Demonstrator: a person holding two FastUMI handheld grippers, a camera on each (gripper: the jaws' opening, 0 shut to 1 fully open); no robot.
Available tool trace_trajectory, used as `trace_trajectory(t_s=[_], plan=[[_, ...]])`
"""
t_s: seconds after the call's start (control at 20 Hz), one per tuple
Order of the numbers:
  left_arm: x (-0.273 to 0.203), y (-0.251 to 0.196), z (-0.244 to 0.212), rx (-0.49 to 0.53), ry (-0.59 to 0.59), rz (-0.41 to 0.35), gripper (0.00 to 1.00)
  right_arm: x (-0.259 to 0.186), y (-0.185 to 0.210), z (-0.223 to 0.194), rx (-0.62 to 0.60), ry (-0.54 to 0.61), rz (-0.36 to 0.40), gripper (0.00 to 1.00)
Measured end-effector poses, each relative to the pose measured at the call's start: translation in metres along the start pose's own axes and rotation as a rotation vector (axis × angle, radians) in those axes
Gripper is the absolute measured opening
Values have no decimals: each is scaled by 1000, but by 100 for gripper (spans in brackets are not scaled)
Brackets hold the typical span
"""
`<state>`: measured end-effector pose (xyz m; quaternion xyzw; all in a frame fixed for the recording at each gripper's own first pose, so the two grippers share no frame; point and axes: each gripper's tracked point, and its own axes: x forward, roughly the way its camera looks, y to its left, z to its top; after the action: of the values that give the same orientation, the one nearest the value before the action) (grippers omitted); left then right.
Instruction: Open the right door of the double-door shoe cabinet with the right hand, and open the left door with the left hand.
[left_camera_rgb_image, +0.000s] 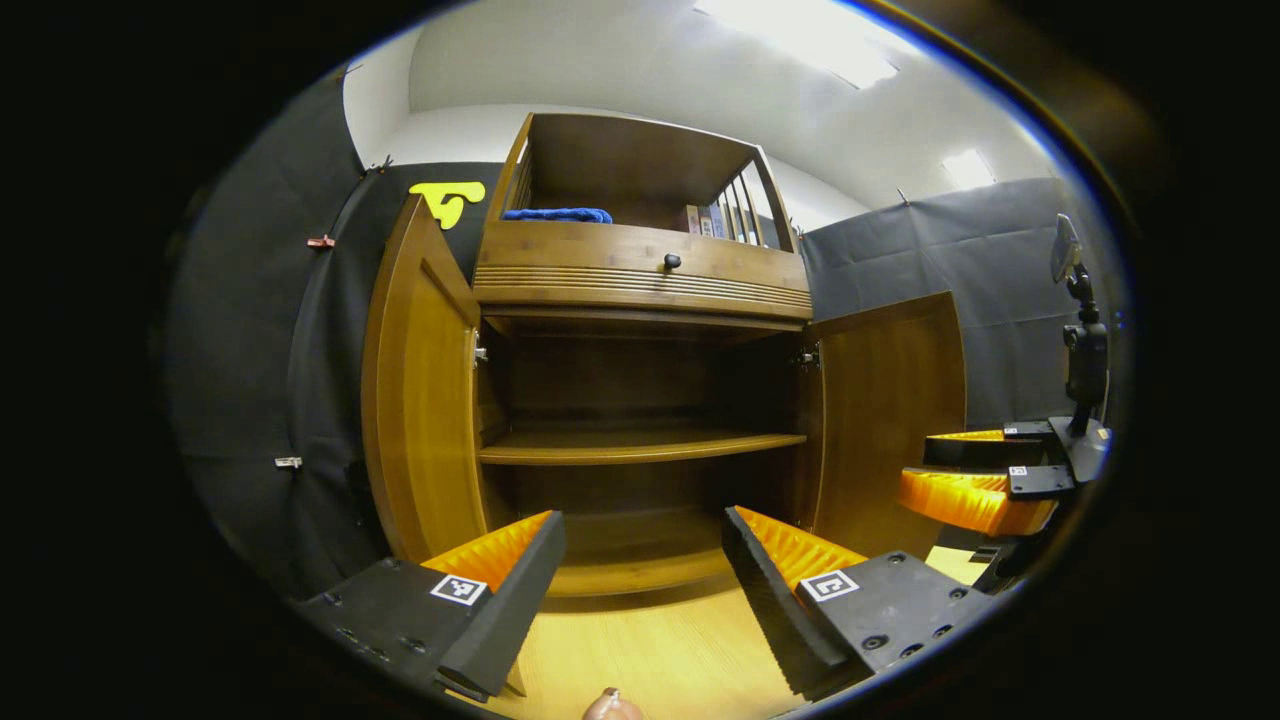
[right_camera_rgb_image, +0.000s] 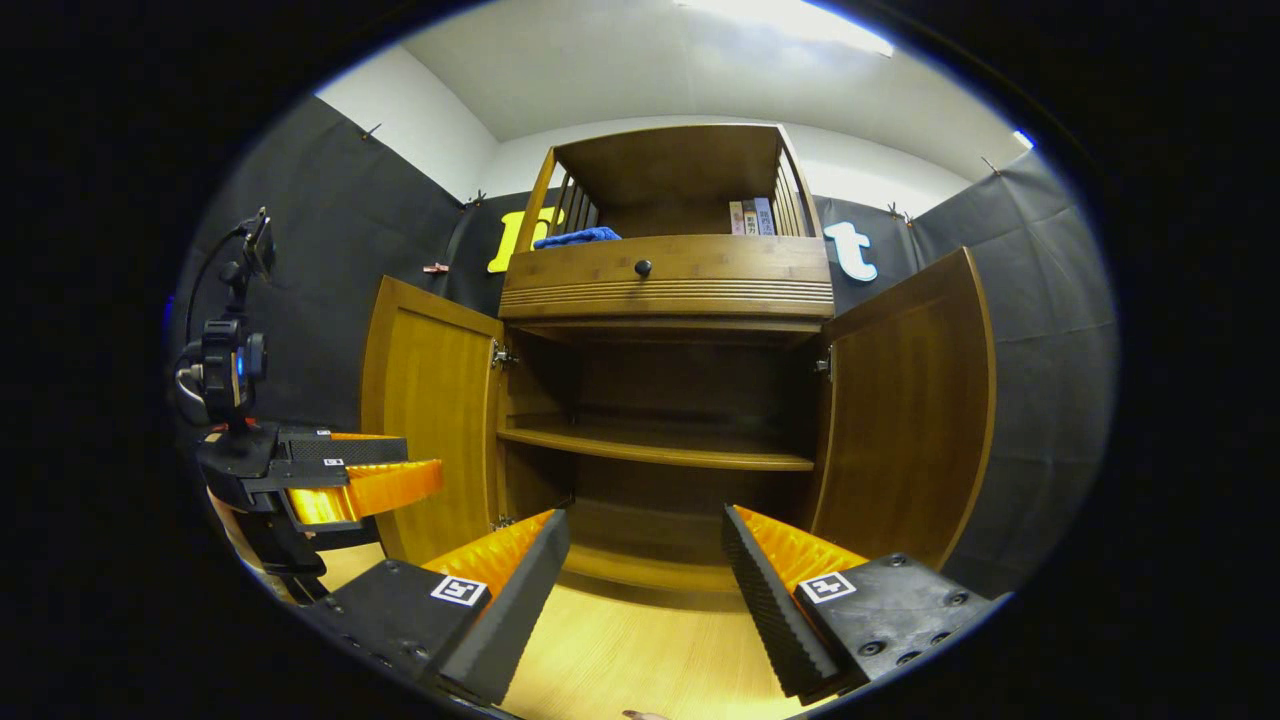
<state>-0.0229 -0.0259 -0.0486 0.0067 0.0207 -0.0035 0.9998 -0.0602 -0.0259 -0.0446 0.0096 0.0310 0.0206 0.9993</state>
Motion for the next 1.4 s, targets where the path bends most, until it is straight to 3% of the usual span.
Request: trace_trajectory(t_s=[1.05, 1.35, 1.4], plan=[[-8, -13, 12, 6, -41, -35, 100, -17, 2, 14, -13, -21, -3, 99], [-8, -17, 5, 11, -26, -51, 100, -22, 0, 17, -10, -27, -23, 95], [-8, -18, 4, 9, -25, -53, 100, -22, 0, 17, -10, -26, -26, 99]])
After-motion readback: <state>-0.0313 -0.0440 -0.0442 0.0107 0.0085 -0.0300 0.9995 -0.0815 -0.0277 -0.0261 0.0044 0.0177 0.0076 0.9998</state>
